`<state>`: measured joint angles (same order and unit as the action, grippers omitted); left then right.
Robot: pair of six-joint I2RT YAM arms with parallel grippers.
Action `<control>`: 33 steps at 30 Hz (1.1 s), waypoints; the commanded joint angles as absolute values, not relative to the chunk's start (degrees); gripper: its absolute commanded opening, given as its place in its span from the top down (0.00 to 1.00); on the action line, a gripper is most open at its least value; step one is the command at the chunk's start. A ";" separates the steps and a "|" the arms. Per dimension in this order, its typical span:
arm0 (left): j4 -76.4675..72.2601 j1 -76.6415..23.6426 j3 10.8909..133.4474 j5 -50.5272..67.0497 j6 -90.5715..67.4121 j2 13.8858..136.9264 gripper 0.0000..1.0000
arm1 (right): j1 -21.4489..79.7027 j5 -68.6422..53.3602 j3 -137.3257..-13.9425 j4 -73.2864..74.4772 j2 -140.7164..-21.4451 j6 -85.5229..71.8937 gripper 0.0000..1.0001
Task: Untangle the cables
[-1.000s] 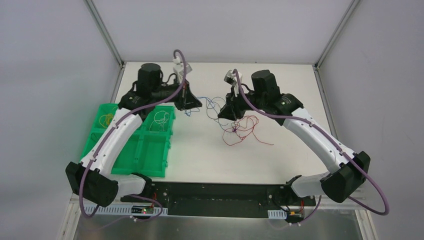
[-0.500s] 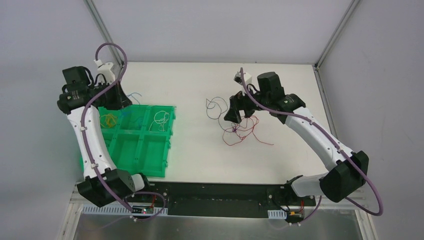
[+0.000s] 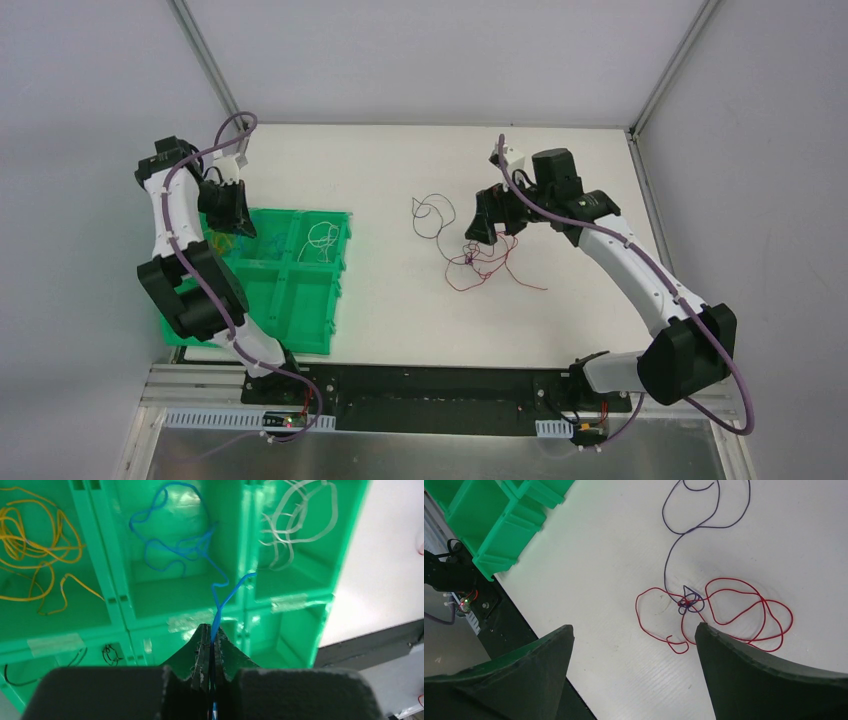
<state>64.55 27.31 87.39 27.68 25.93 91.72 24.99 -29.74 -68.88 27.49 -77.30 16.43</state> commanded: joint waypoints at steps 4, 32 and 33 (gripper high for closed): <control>55.71 23.42 86.61 18.70 21.05 100.23 1.00 | 22.31 -29.93 -66.41 27.47 -73.46 15.57 0.05; 45.76 5.26 92.45 42.89 15.73 89.44 0.19 | 13.77 -30.20 -65.00 39.13 -85.06 21.70 0.39; 42.12 1.58 89.51 45.12 13.42 89.40 0.20 | 13.74 -31.68 -65.08 38.33 -86.19 20.46 0.42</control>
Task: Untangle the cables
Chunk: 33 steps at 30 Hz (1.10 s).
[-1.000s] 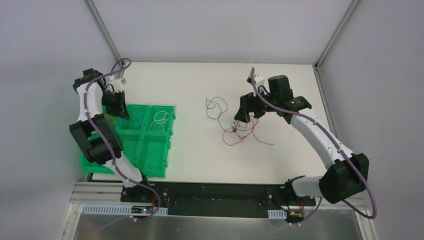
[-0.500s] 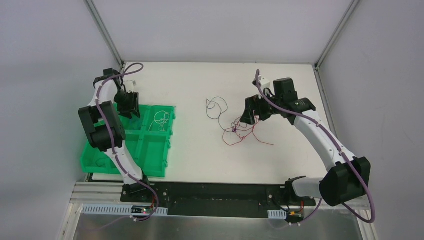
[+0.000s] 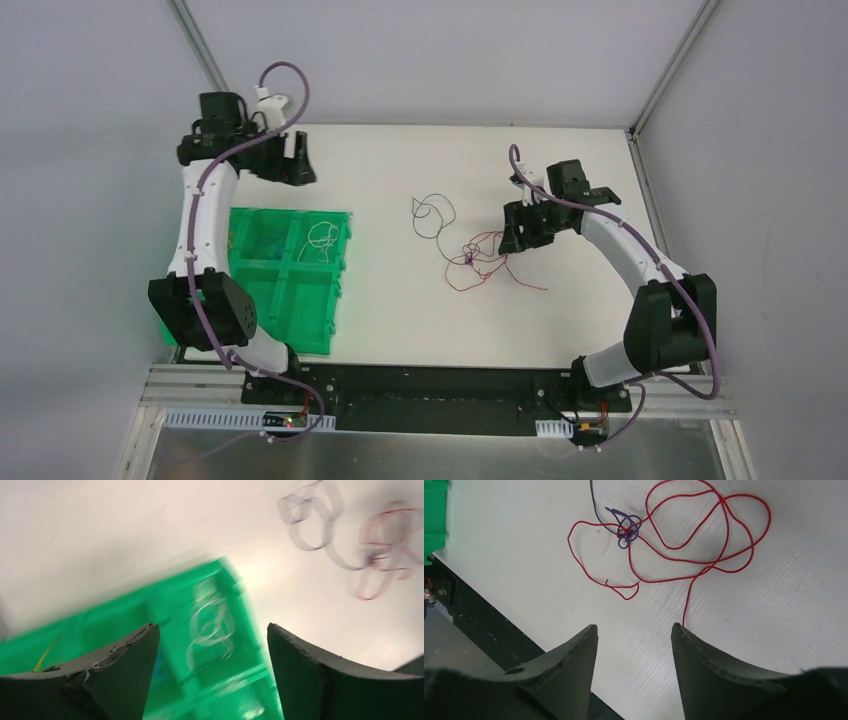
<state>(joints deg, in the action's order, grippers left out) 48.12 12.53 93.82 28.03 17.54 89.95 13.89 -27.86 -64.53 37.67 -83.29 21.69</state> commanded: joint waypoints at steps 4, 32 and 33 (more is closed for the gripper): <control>26.05 -11.53 82.52 47.20 1.48 92.52 0.26 | 13.75 -35.21 -65.35 35.18 -90.59 17.12 0.52; -12.99 -32.52 65.88 52.33 -29.71 116.60 0.47 | 18.37 -37.60 -65.76 14.45 -108.31 -2.33 0.56; -13.89 -32.52 65.91 52.26 -30.58 116.89 0.53 | 18.37 -37.46 -65.74 14.30 -108.76 -2.65 0.58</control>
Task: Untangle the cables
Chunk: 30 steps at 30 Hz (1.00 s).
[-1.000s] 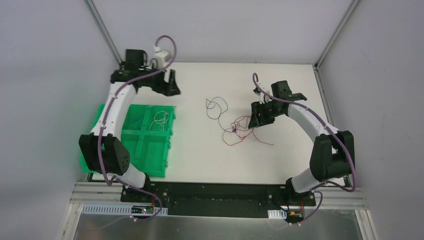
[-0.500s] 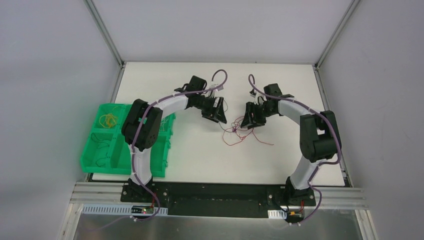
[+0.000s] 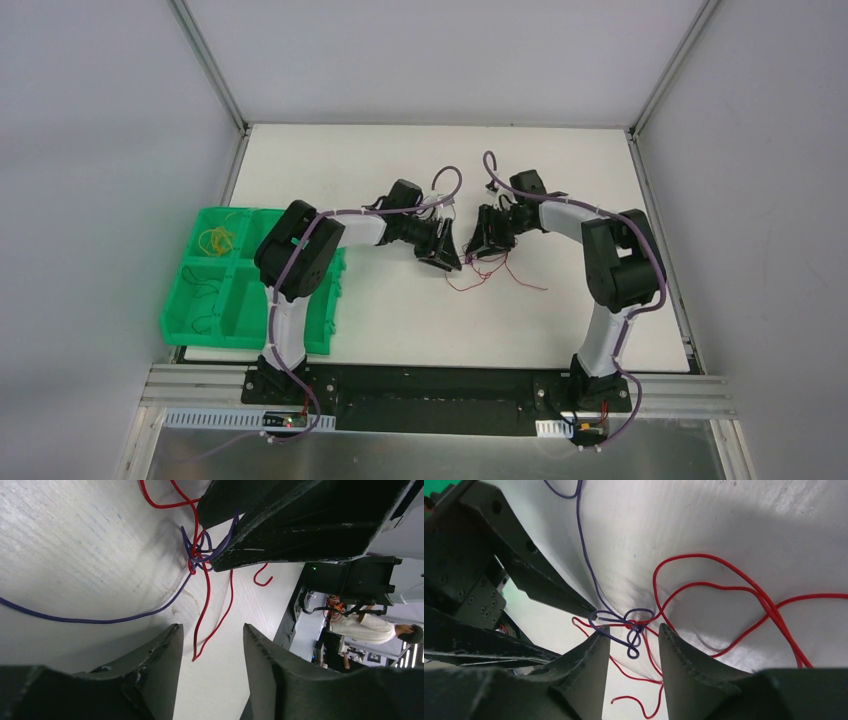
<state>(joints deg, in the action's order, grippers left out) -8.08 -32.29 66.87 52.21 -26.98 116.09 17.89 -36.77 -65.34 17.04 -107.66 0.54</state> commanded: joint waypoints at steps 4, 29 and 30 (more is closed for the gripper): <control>-14.91 -32.52 66.65 53.58 -32.14 115.23 1.00 | 18.38 -35.60 -65.63 14.15 -109.12 -3.08 0.74; 10.10 -16.15 105.03 60.95 -24.52 83.24 1.00 | 6.95 -22.40 -68.41 24.79 -97.84 9.68 1.00; 10.05 -14.31 110.29 60.98 -25.84 84.35 1.00 | 6.20 -22.95 -68.84 25.42 -98.21 9.87 1.00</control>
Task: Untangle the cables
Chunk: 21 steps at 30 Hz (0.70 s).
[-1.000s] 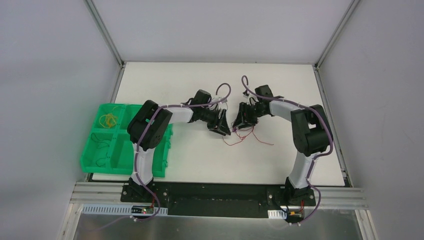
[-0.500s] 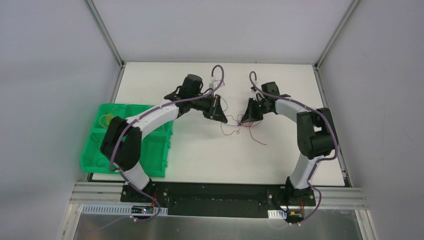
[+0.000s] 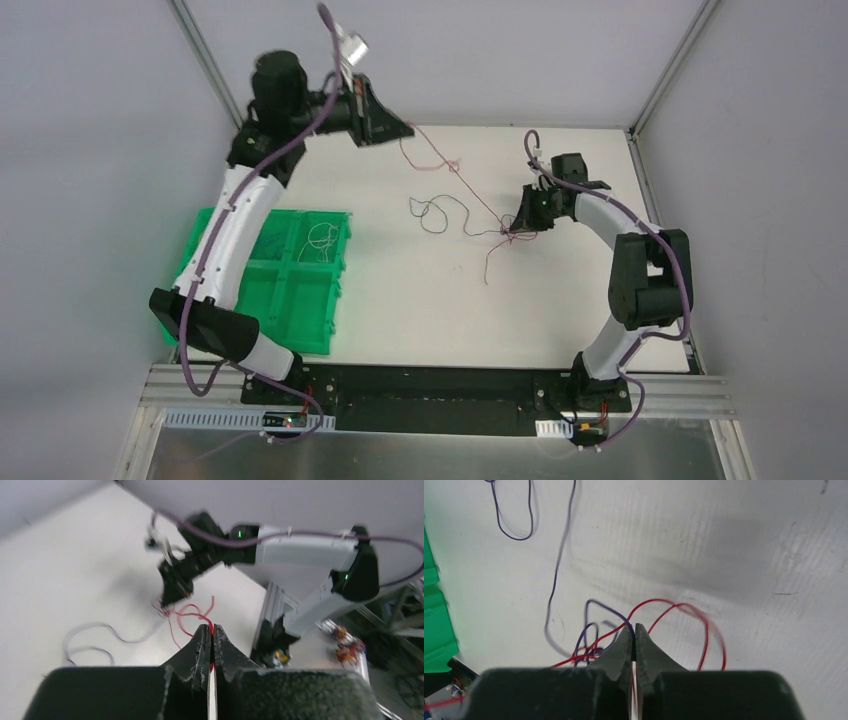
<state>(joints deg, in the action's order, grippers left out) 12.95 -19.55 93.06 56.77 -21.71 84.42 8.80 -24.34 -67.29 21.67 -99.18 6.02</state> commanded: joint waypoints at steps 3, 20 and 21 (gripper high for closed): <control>8.69 -7.61 125.50 60.49 -29.63 88.63 1.00 | 3.82 -23.97 -70.78 27.55 -99.59 10.93 1.00; 0.16 20.21 137.27 47.04 -45.72 87.50 1.00 | -5.60 -17.16 -79.34 32.19 -110.79 16.96 1.00; 0.16 21.50 137.13 46.96 -46.46 87.46 1.00 | -6.10 -16.84 -80.23 32.39 -111.46 17.24 1.00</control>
<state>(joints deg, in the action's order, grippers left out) 6.31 15.35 135.70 53.34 -40.75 89.27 -2.94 -23.18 -76.62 30.06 -108.77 12.99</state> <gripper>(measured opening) 0.011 0.009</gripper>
